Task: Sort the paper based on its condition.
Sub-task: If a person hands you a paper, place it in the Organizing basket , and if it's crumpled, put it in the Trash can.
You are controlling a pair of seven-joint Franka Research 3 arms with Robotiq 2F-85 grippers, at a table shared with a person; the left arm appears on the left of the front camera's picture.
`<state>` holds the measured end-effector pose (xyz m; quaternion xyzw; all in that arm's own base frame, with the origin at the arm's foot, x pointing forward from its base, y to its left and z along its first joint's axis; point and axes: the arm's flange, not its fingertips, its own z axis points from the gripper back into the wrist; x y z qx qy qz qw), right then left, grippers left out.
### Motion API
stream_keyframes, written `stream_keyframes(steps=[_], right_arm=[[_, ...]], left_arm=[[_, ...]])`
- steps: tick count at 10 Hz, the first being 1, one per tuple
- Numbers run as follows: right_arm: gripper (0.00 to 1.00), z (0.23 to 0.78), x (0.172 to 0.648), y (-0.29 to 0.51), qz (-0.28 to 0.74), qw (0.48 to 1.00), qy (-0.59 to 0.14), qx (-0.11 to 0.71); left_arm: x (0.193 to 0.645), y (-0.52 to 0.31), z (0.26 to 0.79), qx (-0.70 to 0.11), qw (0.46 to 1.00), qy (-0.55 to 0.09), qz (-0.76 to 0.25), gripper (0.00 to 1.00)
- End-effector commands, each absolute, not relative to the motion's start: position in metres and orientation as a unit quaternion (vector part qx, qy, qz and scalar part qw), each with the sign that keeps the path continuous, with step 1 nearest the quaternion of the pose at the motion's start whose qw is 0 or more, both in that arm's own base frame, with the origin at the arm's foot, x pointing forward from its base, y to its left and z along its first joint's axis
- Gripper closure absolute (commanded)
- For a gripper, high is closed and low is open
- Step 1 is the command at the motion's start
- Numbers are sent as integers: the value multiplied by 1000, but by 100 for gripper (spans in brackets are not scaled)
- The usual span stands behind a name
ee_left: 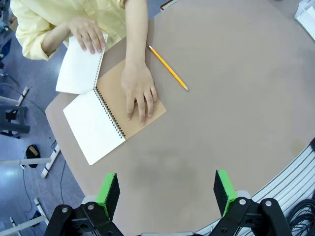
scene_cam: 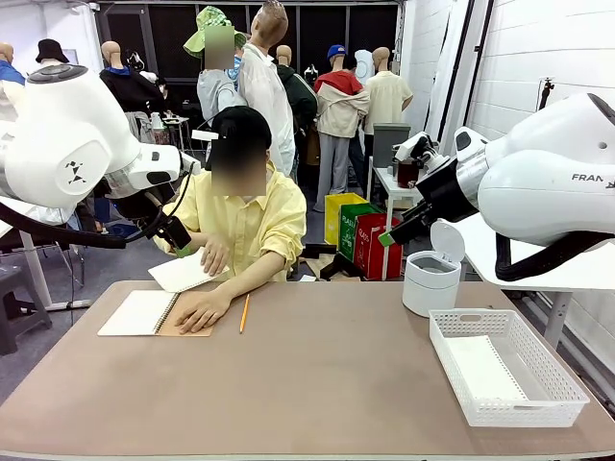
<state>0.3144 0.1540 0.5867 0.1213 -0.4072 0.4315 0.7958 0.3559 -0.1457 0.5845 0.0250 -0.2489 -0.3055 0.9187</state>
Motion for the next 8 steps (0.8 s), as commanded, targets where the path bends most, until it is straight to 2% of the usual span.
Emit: stream_keyframes(steps=[1,8], right_arm=[[0,587,314,155,431,796,-407,118],[0,587,314,155,431,796,-407,118]], left_arm=[[356,-145,585,24,919,-251,-304,0],[356,-145,585,24,919,-251,-304,0]])
